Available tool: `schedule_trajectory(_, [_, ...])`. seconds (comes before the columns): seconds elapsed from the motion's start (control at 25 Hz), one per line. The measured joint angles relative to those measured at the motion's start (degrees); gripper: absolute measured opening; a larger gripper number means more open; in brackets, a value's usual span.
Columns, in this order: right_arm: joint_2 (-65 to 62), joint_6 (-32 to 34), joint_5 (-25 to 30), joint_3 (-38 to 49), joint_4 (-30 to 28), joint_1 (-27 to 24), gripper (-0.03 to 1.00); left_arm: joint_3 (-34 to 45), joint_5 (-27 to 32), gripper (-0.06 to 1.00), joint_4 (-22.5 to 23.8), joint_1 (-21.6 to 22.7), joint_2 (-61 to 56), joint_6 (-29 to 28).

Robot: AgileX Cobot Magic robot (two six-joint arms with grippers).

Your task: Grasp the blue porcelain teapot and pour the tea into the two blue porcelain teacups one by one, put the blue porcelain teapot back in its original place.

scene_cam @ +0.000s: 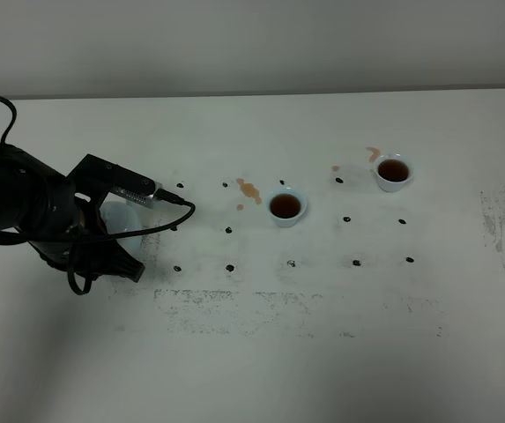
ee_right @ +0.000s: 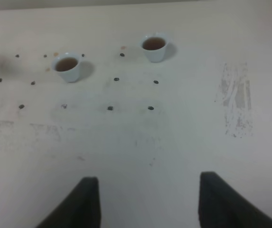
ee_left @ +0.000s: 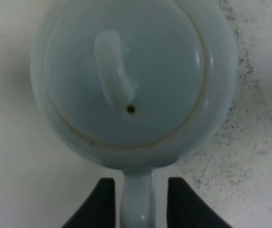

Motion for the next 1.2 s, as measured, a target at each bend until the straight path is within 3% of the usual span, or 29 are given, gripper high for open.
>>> schedule_trajectory(0.48, [0.0,0.0,0.0,0.0,0.0,0.0,0.49,0.7,3.0,0.35,-0.1,0.0,-2.0,-0.3])
schedule_trajectory(0.68, [0.0,0.0,0.0,0.0,0.0,0.0,0.49,5.2,3.6,0.35,-2.5,0.0,-8.4,0.2])
schedule_trajectory(0.8, [0.0,0.0,0.0,0.0,0.0,0.0,0.49,8.9,4.9,0.35,-5.9,0.3,-15.5,4.6])
schedule_trajectory(0.96, [0.0,0.0,0.0,0.0,0.0,0.0,0.49,10.3,8.7,0.35,-9.6,3.2,-29.0,11.5])
schedule_trajectory(1.2, [0.0,0.0,0.0,0.0,0.0,0.0,0.49,11.9,19.2,0.35,-9.7,11.9,-49.8,12.9])
